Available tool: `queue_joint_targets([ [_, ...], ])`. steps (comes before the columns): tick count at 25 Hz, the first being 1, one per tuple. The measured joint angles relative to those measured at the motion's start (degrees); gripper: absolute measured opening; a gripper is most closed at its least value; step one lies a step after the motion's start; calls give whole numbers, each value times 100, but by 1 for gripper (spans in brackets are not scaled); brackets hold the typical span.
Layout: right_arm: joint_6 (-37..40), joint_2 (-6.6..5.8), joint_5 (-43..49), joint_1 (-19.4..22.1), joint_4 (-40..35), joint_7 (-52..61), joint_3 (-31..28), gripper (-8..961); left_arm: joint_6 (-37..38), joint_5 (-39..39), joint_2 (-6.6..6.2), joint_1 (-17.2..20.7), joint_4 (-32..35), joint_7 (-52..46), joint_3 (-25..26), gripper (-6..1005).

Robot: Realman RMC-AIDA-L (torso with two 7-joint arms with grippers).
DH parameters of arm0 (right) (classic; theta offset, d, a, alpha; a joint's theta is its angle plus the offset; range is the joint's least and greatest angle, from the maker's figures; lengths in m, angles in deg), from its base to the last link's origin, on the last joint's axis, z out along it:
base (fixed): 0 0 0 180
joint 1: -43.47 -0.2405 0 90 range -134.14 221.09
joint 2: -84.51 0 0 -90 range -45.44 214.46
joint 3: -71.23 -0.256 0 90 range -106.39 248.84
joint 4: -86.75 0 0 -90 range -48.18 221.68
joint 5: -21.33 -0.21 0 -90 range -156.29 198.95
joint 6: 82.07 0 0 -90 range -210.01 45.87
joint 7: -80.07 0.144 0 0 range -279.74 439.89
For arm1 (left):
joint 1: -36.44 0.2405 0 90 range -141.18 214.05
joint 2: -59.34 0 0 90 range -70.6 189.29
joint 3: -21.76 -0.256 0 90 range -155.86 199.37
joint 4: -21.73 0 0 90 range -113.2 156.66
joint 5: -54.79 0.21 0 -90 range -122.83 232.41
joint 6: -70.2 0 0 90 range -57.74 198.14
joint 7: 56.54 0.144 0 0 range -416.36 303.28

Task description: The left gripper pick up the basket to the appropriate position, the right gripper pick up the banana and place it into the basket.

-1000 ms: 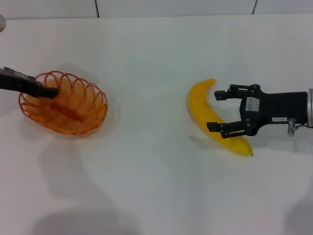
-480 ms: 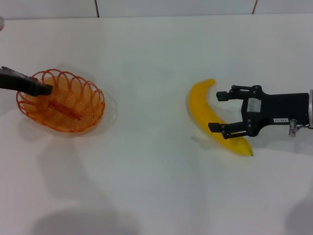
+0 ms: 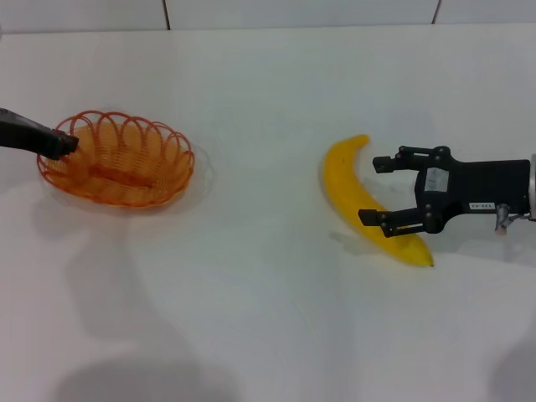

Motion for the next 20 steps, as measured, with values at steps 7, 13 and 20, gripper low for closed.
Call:
queue_joint_targets([
  [7, 0, -2, 0, 26, 2, 0, -6, 906, 416, -144, 14, 51, 332, 30, 19, 169],
  [13, 0, -7, 0, 54, -6, 0, -26, 906, 1185, -793, 10, 306, 1049, 54, -14, 123],
  [20, 1, -9, 0, 53, -22, 0, -8, 906, 1566, -1264, -4, 373, 1262, 85, -17, 79],
])
